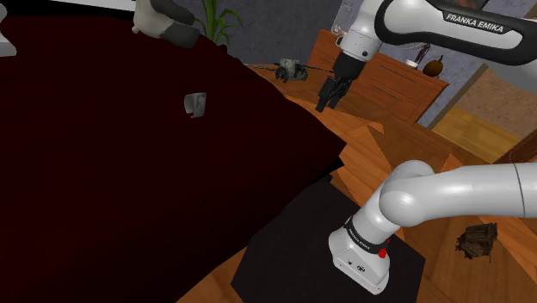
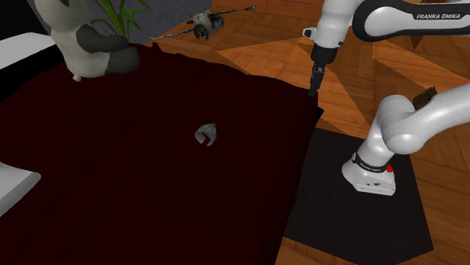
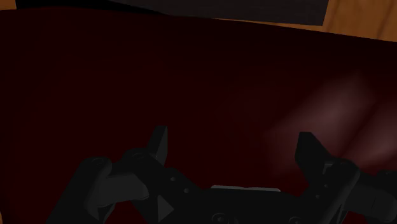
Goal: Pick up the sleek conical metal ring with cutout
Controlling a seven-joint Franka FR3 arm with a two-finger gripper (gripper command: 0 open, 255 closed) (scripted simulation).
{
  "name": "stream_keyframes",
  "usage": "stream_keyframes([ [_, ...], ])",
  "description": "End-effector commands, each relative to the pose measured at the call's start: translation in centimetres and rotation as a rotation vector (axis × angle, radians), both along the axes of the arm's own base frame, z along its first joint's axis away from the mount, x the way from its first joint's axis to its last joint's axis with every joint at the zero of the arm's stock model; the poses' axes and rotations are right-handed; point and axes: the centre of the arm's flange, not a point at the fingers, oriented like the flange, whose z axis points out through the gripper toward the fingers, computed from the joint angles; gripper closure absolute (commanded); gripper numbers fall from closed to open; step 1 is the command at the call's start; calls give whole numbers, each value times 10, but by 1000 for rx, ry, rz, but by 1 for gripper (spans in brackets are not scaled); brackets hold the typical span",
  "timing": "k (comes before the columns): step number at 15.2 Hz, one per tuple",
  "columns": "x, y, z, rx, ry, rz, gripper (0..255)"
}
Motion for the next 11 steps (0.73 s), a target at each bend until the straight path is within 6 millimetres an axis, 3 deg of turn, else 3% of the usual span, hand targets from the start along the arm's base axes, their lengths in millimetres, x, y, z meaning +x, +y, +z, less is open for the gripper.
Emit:
stream_keyframes([
  [1, 0, 0, 0, 0, 0, 0, 0],
  [11, 114, 82, -18, -14, 66, -27, 0],
])
